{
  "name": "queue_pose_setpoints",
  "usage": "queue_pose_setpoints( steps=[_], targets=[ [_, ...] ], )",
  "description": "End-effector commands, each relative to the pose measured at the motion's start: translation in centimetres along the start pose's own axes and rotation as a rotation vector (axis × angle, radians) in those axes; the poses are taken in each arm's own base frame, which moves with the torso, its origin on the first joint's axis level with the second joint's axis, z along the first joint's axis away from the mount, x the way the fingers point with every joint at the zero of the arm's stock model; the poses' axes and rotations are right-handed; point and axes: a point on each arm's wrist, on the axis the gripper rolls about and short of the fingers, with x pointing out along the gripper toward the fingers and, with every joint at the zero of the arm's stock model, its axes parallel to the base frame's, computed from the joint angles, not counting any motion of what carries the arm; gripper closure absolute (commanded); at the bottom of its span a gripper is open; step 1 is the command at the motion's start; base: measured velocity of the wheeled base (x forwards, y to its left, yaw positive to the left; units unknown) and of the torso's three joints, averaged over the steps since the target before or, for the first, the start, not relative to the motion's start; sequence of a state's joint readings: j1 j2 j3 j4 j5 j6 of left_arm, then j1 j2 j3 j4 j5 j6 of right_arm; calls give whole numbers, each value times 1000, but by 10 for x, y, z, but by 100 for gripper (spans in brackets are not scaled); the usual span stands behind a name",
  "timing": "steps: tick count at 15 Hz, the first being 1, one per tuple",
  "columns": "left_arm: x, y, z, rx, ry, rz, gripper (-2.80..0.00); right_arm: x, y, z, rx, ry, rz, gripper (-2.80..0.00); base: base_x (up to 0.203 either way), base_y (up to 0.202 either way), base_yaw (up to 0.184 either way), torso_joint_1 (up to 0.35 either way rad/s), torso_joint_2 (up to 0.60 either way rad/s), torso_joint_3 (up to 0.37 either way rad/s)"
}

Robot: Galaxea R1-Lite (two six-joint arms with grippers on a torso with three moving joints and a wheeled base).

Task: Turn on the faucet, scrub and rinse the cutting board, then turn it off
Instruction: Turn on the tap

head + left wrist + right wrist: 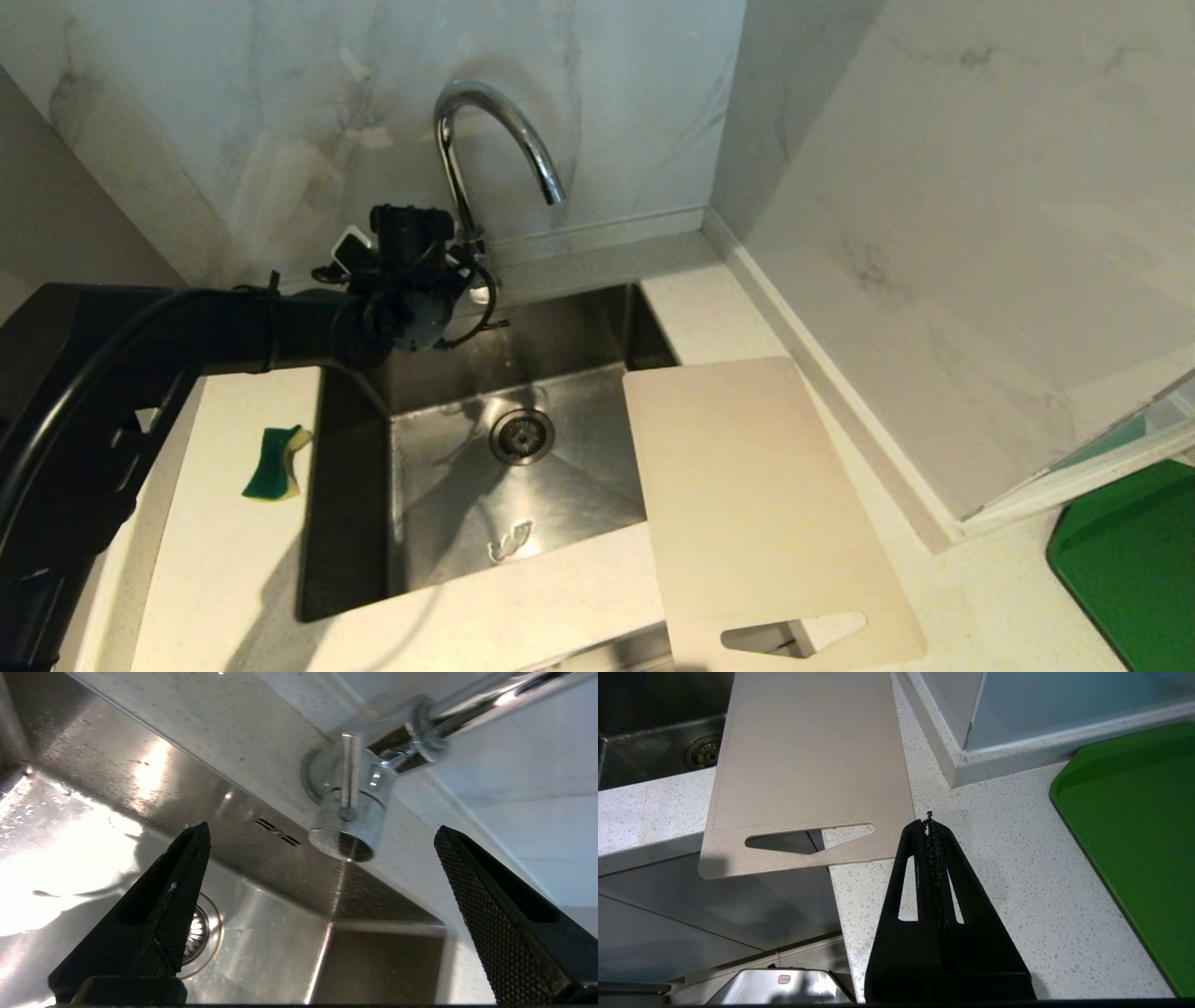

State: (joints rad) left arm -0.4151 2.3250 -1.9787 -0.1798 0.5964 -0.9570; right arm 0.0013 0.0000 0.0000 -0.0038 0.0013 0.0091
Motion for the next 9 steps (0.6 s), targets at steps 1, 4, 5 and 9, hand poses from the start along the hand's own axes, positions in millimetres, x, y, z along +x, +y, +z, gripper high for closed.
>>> queue_pose_setpoints(
  steps=[1,4,5,9],
  targets=[
    [5,4,-4,0,-9,8,-280,0,0,0,0,1,1,0,0,0,0,0,0,0],
    [9,5,-5,21,-57,1,-280,0,0,0,0,1,1,0,0,0,0,0,0,0],
    [10,4,-5,25,-84,-10,-280,0,0,0,0,1,1,0,0,0,0,0,0,0],
    [14,1,-9,49,-158,-45,-280,0,0,0,0,1,1,0,0,0,0,0,0,0]
  ],
)
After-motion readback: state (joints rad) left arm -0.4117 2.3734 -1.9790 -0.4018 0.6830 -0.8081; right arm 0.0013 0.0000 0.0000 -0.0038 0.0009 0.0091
